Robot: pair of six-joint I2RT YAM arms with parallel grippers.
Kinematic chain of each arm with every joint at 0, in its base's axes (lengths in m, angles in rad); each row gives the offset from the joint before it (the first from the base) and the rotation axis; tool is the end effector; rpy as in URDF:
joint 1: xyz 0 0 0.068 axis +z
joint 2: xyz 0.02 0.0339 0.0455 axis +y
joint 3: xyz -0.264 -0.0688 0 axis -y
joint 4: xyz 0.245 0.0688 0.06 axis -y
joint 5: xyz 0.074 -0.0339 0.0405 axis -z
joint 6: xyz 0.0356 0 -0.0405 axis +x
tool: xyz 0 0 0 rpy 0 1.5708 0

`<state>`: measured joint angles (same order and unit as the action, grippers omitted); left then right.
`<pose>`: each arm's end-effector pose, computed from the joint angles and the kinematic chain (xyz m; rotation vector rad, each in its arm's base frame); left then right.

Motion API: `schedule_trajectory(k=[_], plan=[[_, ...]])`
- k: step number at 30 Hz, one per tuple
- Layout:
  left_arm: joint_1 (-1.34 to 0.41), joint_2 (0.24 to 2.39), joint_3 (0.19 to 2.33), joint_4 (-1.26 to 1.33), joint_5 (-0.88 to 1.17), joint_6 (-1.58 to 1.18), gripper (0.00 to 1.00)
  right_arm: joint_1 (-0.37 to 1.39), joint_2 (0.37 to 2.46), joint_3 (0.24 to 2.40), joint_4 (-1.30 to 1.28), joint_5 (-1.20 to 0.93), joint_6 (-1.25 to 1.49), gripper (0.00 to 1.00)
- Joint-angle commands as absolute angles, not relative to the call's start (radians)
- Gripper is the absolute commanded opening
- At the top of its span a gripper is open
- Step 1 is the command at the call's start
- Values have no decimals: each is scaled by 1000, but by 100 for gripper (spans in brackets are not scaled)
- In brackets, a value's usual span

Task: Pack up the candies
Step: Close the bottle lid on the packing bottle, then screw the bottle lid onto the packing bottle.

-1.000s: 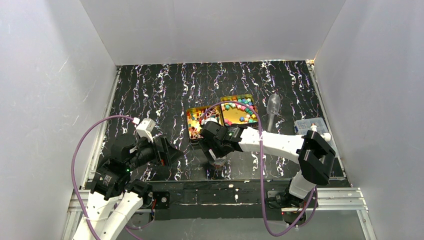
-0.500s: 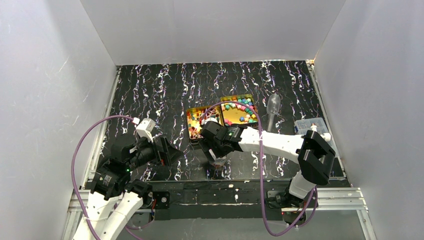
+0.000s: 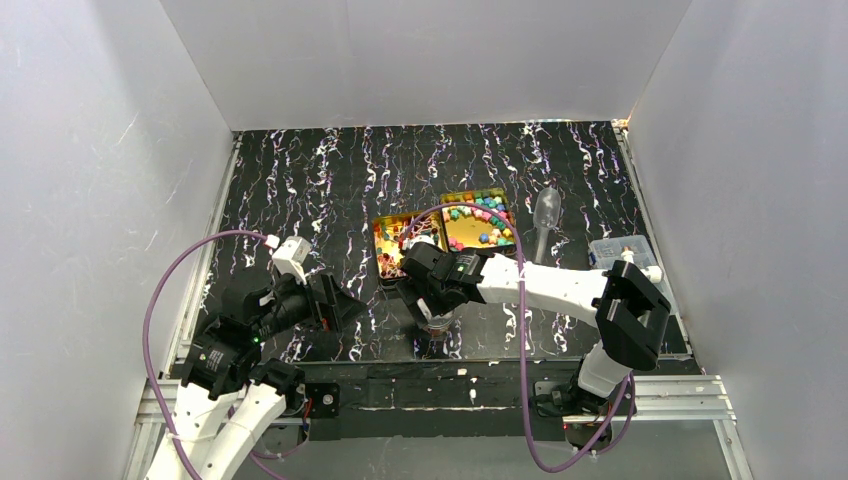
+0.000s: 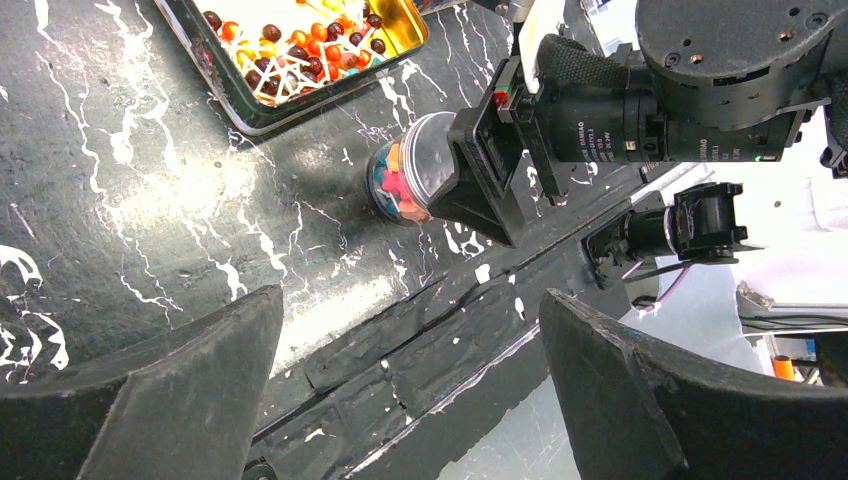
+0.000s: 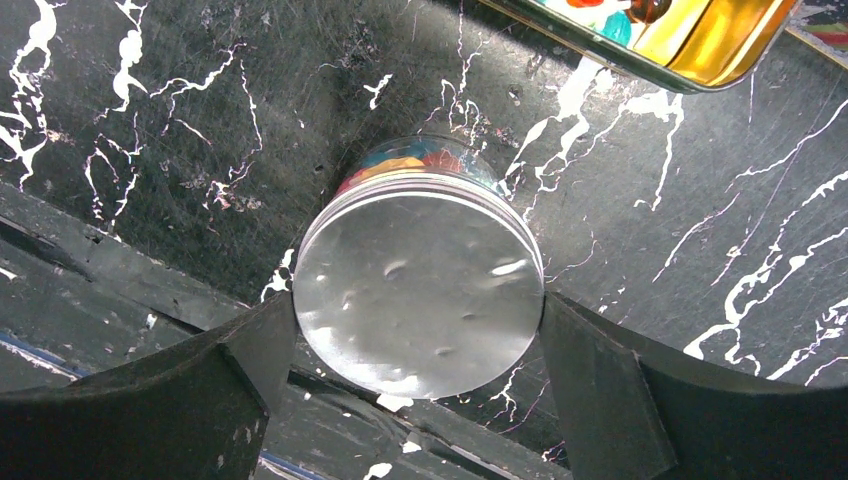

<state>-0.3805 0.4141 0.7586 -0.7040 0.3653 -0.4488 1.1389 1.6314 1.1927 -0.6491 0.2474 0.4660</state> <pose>0.0780 -0.0449 0.3212 0.1871 2.0045 -0.8947 0.1476 0.2994 0.2312 -0.7898 2.5015 0.2378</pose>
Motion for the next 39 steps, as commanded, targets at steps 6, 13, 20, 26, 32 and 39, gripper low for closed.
schedule_trajectory(k=[6, 13, 20, 26, 32, 39], plan=[[-373, 423, 747, -703, 373, -442, 99, 1137, 1625, 1209, -655, 252, 464, 98], [-372, 425, 747, -703, 375, -442, 99, 1137, 1607, 1230, -672, 261, 470, 98], [-372, 425, 747, -701, 377, -443, 99, 1137, 1591, 1238, -684, 263, 474, 98], [-371, 427, 747, -701, 380, -442, 99, 1137, 1573, 1241, -693, 261, 480, 98], [-369, 431, 747, -701, 383, -442, 99, 1138, 1547, 1221, -695, 250, 484, 98], [-369, 442, 743, -694, 405, -439, 99, 1141, 1490, 1190, -678, 258, 501, 98]])
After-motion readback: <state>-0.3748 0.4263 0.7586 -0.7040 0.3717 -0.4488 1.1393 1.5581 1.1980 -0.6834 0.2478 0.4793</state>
